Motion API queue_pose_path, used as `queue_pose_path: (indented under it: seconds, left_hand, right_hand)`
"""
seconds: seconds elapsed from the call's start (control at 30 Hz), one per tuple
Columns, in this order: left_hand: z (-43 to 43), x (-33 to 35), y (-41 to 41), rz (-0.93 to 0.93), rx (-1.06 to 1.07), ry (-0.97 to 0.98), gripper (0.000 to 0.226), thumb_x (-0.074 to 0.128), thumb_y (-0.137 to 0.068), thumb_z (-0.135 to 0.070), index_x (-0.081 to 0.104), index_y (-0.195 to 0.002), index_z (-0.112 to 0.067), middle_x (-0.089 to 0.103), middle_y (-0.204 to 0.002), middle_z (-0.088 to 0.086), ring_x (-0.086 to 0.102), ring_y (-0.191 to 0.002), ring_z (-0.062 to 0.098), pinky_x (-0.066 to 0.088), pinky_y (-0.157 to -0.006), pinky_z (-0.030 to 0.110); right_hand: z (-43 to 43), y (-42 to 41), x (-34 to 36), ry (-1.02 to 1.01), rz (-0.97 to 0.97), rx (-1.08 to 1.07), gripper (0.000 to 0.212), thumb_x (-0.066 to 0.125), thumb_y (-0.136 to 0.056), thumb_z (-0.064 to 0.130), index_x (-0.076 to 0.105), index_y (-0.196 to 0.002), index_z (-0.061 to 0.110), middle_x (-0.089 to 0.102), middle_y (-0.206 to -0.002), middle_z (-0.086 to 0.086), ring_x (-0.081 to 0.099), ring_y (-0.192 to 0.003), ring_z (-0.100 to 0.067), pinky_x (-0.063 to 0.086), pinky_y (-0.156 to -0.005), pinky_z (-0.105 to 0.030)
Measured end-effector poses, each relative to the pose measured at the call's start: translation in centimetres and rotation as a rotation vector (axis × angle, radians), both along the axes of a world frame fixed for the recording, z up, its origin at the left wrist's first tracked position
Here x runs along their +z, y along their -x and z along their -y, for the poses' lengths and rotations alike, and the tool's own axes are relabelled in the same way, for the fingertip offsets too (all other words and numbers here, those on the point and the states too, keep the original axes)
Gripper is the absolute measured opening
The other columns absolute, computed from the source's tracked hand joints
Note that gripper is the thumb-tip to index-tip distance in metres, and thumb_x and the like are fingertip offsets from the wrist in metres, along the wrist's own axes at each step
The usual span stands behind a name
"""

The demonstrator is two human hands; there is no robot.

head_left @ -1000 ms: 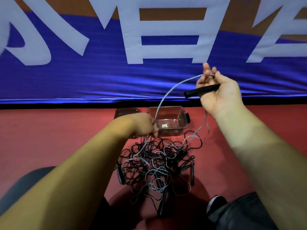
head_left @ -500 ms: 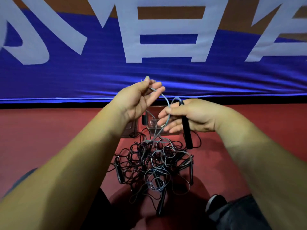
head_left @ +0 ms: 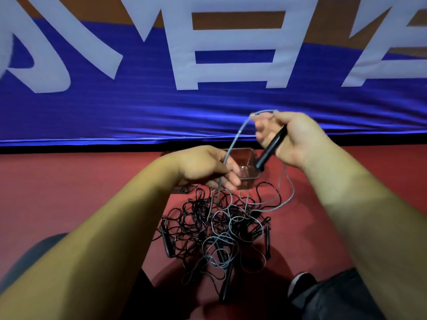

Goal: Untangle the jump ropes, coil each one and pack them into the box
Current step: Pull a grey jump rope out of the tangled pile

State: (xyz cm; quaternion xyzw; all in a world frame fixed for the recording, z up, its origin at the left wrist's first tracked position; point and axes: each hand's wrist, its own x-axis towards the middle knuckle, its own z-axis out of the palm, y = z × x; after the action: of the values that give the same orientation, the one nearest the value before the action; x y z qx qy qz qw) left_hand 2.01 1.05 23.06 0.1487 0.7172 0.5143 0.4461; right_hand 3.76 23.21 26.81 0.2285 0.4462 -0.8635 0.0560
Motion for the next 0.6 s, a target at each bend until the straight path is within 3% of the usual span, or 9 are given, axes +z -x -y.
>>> queue_pose_path:
  seconds: [0.07, 0.13, 0.2, 0.3, 0.37, 0.47, 0.53, 0.6]
  left_hand:
    - [-0.1, 1.0, 0.1, 0.099, 0.154, -0.167, 0.021, 0.044, -0.111, -0.01, 0.064, -0.116, -0.006, 0.075, -0.108, 0.017, 0.077, -0.095, 0.026, 0.063, -0.08, 0.036]
    - [-0.4, 2.0, 0.7, 0.16, 0.319, -0.349, 0.019, 0.047, -0.109, -0.011, 0.065, -0.112, -0.006, 0.077, -0.102, 0.014, 0.078, -0.088, 0.022, 0.066, -0.075, 0.034]
    - [-0.4, 2.7, 1.4, 0.194, 0.48, -0.49, 0.016, 0.05, -0.108, -0.013, 0.064, -0.108, -0.005, 0.076, -0.095, 0.011, 0.078, -0.085, 0.02, 0.066, -0.073, 0.034]
    - [-0.3, 2.9, 2.5, 0.29, 0.708, -0.61, 0.019, 0.053, -0.108, -0.017, 0.064, -0.102, -0.003, 0.076, -0.09, 0.011, 0.079, -0.085, 0.021, 0.066, -0.078, 0.039]
    - [-0.1, 2.4, 3.1, 0.343, 0.805, -0.616, 0.027, 0.051, -0.11, -0.023, 0.062, -0.096, -0.002, 0.074, -0.091, 0.014, 0.078, -0.084, 0.024, 0.065, -0.08, 0.041]
    - [-0.2, 1.8, 3.1, 0.339, 0.805, -0.469, 0.041, 0.043, -0.112, -0.038, 0.06, -0.092, -0.007, 0.074, -0.088, 0.012, 0.074, -0.084, 0.024, 0.064, -0.079, 0.042]
    - [-0.4, 1.8, 2.2, 0.278, 0.688, -0.299, 0.033, 0.038, -0.111, -0.03, 0.062, -0.1, -0.009, 0.075, -0.088, 0.009, 0.073, -0.079, 0.024, 0.06, -0.079, 0.04]
    - [-0.7, 1.8, 1.0, 0.239, 0.461, -0.172, 0.026, 0.036, -0.102, -0.01, 0.062, -0.103, -0.008, 0.074, -0.094, 0.013, 0.073, -0.081, 0.027, 0.058, -0.081, 0.039]
  right_hand:
    - [0.3, -0.5, -0.7, -0.323, 0.155, 0.223, 0.03, 0.049, -0.108, 0.011, 0.063, -0.133, 0.004, 0.079, -0.097, -0.011, 0.075, -0.07, -0.017, 0.062, -0.065, -0.033]
    - [0.8, -1.4, -1.5, -0.498, 0.223, 0.498, 0.03, 0.053, -0.105, 0.01, 0.067, -0.131, 0.006, 0.079, -0.11, -0.01, 0.077, -0.089, -0.024, 0.06, -0.083, -0.04]
    - [1.3, -2.4, -2.0, -0.552, 0.197, 0.777, 0.033, 0.052, -0.106, 0.008, 0.067, -0.136, 0.009, 0.077, -0.127, -0.008, 0.072, -0.114, -0.031, 0.053, -0.104, -0.047]
    - [2.3, -3.2, -2.3, -0.555, 0.086, 0.977, 0.027, 0.051, -0.111, 0.014, 0.071, -0.128, 0.019, 0.075, -0.133, -0.001, 0.068, -0.126, -0.026, 0.051, -0.108, -0.043]
    - [3.0, -3.1, -2.1, -0.52, 0.048, 0.885, 0.021, 0.051, -0.112, 0.02, 0.071, -0.114, 0.014, 0.078, -0.123, -0.011, 0.073, -0.117, -0.03, 0.057, -0.099, -0.04]
    - [3.6, -2.6, -1.2, -0.4, 0.033, 0.604, 0.022, 0.051, -0.111, 0.019, 0.068, -0.104, 0.008, 0.08, -0.101, -0.018, 0.079, -0.084, -0.026, 0.064, -0.073, -0.033]
    - [3.5, -2.1, -0.5, -0.272, 0.014, 0.407, 0.021, 0.051, -0.111, 0.016, 0.067, -0.102, 0.006, 0.08, -0.09, -0.016, 0.079, -0.071, -0.023, 0.065, -0.062, -0.03]
    - [3.3, -1.4, 0.0, -0.094, -0.009, 0.224, 0.02, 0.051, -0.111, 0.014, 0.065, -0.101, 0.005, 0.08, -0.088, -0.015, 0.078, -0.067, -0.021, 0.063, -0.057, -0.028]
